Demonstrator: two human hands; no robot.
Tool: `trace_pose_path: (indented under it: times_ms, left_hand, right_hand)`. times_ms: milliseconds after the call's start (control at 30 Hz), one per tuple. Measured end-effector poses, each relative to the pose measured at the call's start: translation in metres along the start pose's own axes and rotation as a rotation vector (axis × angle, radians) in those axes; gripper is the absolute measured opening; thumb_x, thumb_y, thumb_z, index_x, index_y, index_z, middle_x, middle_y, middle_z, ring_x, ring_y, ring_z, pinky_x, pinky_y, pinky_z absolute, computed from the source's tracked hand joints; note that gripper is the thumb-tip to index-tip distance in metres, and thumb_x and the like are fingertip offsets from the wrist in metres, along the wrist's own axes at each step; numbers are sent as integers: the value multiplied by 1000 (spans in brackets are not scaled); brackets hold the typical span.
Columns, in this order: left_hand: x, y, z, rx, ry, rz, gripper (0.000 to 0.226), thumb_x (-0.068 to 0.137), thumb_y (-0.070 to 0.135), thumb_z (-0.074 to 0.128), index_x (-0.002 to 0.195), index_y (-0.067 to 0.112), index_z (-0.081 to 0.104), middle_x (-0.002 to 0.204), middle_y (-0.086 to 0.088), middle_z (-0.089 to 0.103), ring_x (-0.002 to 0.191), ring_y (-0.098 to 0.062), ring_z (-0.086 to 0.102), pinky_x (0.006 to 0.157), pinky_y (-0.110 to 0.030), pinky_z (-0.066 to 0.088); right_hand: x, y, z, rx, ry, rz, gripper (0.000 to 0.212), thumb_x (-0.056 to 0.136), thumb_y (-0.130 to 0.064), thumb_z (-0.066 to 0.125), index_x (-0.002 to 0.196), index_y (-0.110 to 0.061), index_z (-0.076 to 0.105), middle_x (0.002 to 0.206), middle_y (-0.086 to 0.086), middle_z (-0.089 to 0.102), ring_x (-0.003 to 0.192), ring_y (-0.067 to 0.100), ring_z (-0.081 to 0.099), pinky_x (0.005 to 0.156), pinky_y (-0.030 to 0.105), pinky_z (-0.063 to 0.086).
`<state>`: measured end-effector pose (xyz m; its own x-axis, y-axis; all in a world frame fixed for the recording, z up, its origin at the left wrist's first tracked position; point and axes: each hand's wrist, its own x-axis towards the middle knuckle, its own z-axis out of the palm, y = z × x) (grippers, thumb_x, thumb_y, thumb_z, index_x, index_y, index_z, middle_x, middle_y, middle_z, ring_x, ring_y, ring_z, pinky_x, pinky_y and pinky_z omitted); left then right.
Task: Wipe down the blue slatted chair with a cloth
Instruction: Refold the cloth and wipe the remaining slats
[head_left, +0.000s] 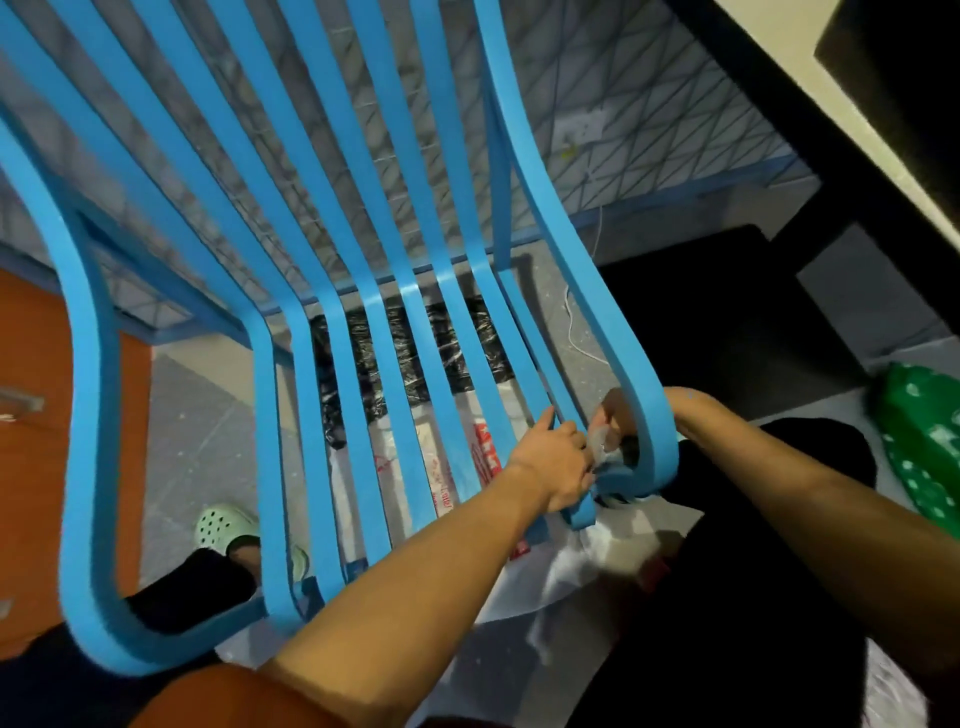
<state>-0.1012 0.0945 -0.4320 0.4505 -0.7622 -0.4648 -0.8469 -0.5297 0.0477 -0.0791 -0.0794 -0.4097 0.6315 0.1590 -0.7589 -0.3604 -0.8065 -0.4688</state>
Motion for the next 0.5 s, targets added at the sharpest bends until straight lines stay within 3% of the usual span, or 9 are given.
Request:
trace_pose_path:
  times_ms: [33,67,133,233,333,400,500]
  left_hand:
    - [-2,2,2,-1,2,10,44,102,38,30,130,14,55,128,-6,56,123,-26,43,115,-52,15]
    - [-4,4,4,2,6,19,45,102,38,30,131,15,55,130,-6,55,124,-26,43,115,-51,16]
    - [-8,5,7,8,5,30,45,101,39,31,131,15,55,133,-5,54,126,-26,43,115,-50,17]
    - [-13,10,9,1,-9,36,44,100,40,32,126,16,60,131,-5,56,124,-25,44,115,-49,18]
    - [-25,8,8,-77,13,14,42,99,37,38,128,15,58,130,-7,55,125,-27,42,114,-48,19]
    - [-39,2,5,-269,79,-39,45,96,33,46,136,14,49,138,-9,49,133,-27,36,114,-48,18]
    - [-70,-22,-8,-815,240,-305,48,96,27,51,142,17,43,145,-8,46,134,-24,40,115,-42,28]
  right_hand:
    - [-3,-3,-2,118,-40,-11,13,89,11,52,90,5,63,76,4,71,83,15,64,51,8,42]
    - [-6,-6,-5,149,-45,-23,24,87,17,52,73,-1,60,55,-9,65,63,2,62,48,7,40]
    - [-24,-22,-9,238,-60,-102,45,85,21,53,60,-17,53,40,-15,55,43,-8,52,48,7,40]
    - [-39,-15,-8,285,27,-234,53,85,16,57,55,-27,61,45,-16,59,46,-8,54,54,10,43]
    - [-38,-12,-11,358,281,-242,29,86,4,64,68,-17,73,61,-3,68,59,7,59,63,29,47]
    - [-44,-21,-18,517,459,-282,17,88,-2,64,87,-13,77,75,4,70,63,8,59,58,24,49]
    - [-54,-43,-31,617,631,-366,21,87,2,62,102,-10,72,92,3,72,77,7,64,75,20,51]
